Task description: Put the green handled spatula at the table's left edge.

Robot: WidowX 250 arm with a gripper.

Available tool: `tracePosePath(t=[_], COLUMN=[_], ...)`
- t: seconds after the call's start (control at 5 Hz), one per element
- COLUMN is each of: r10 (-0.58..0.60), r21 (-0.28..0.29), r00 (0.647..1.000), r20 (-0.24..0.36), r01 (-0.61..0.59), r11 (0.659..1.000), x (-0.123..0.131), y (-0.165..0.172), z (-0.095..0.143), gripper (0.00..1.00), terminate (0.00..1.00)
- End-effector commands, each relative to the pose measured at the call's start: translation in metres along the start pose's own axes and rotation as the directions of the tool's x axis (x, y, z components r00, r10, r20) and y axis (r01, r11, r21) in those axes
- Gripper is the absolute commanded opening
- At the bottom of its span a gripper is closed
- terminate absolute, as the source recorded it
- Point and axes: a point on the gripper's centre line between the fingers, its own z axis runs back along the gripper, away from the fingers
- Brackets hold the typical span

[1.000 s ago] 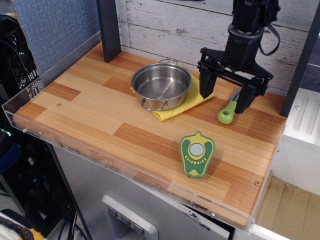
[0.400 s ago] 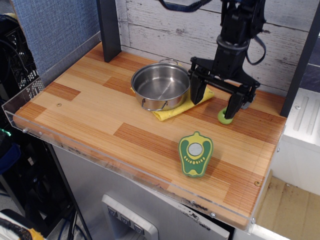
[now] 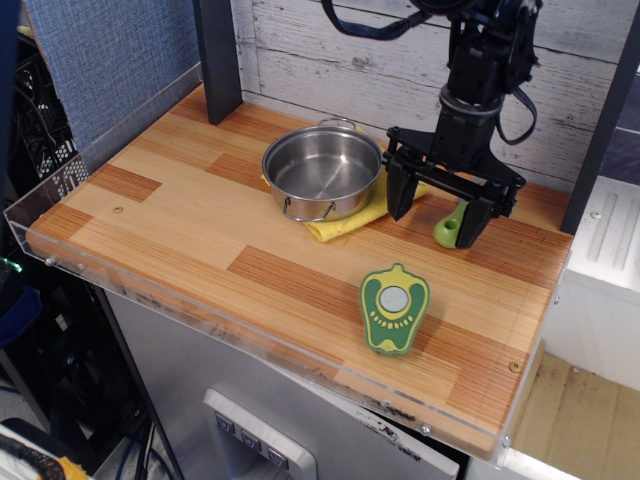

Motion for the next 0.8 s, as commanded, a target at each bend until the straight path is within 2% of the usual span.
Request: tracePosePath(t=[0.0,0.4,0.6], r10=[0.002,0.006,0.008], r21=[-0.027,-0.032,-0.025], r00=[1.0,1.0,1.0], r20=[0.029,0.017,0.021], r01=[-0.001,-0.005,-0.007], r11=[1.0,0.999,1.0], x=[0.008,0.007,0.004], y=[-0.005,-0.004,-0.004], z=[0.002,-0.008,-0.009], gripper=[1.0,1.0,0.0], terminate=[0.0,0.0,0.0])
